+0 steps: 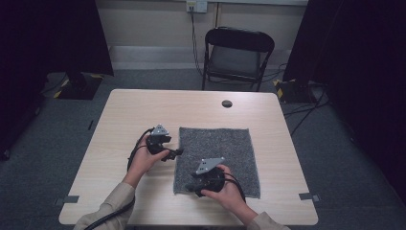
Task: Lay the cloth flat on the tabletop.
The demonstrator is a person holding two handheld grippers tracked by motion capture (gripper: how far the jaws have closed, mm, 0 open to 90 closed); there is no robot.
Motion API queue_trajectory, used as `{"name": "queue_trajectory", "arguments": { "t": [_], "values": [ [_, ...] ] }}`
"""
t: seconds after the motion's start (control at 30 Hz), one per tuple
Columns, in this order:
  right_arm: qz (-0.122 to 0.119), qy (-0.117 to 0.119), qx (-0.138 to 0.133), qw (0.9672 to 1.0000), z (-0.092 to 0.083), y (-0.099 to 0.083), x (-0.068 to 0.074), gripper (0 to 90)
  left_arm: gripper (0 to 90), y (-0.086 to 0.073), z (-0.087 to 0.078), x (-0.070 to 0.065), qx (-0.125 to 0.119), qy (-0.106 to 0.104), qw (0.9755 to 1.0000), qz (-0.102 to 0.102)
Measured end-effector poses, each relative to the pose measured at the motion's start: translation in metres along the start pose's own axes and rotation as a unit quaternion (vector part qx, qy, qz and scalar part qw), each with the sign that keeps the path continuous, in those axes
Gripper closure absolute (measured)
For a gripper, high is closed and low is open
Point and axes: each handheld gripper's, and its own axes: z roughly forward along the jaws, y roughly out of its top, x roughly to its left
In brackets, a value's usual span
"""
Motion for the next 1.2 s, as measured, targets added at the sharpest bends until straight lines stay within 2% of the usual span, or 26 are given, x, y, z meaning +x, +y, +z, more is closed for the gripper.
{"name": "queue_trajectory", "arguments": {
  "t": [0.03,0.07,0.23,0.37,0.47,0.63,0.8,0.87,0.9,0.93,1.03,1.2],
  "values": [
    [-0.003,-0.003,0.006,1.0000,0.002,0.000,0.001,53.5,16.4,0.000,0.001,0.000,0.000,0.000,1.0000,-0.001],
    [-0.015,-0.019,0.012,0.9996,0.005,-0.001,0.003,57.4,16.4,-0.001,0.002,0.001,0.003,0.003,1.0000,0.001],
    [-0.015,-0.021,0.004,0.9996,0.008,-0.001,0.004,60.7,16.6,-0.003,0.001,0.004,0.004,0.010,0.9999,0.000],
    [-0.014,-0.015,0.005,0.9998,0.009,-0.001,0.008,60.9,16.6,-0.003,-0.002,0.006,0.004,0.012,0.9999,0.000],
    [-0.019,-0.008,0.004,0.9998,0.010,-0.001,0.016,60.7,16.7,-0.004,-0.004,0.008,0.006,0.015,0.9999,0.002],
    [-0.026,0.005,0.007,0.9996,0.013,0.000,0.035,59.4,18.6,-0.006,-0.007,0.011,0.008,0.030,0.9995,0.002],
    [-0.025,0.015,0.007,0.9996,0.014,0.001,0.043,58.8,19.7,-0.007,-0.008,0.015,0.012,0.045,0.9988,0.013],
    [-0.022,0.023,-0.004,0.9995,0.015,0.003,0.046,56.7,22.4,-0.008,-0.007,0.017,0.014,0.053,0.9984,0.016],
    [-0.022,0.023,-0.004,0.9995,0.015,0.003,0.046,56.7,22.4,-0.008,-0.008,0.019,0.015,0.058,0.9980,0.023],
    [-0.022,0.021,-0.008,0.9995,0.015,0.005,0.047,54.9,25.6,-0.008,-0.006,0.020,0.008,0.063,0.9979,0.016],
    [-0.023,0.027,-0.014,0.9993,0.015,0.009,0.046,53.9,29.9,-0.009,-0.004,0.023,0.003,0.068,0.9975,0.017],
    [-0.039,0.041,-0.025,0.9981,0.021,0.017,0.050,55.3,34.3,-0.007,0.001,0.024,0.019,0.076,0.9963,0.035]
  ]
}}
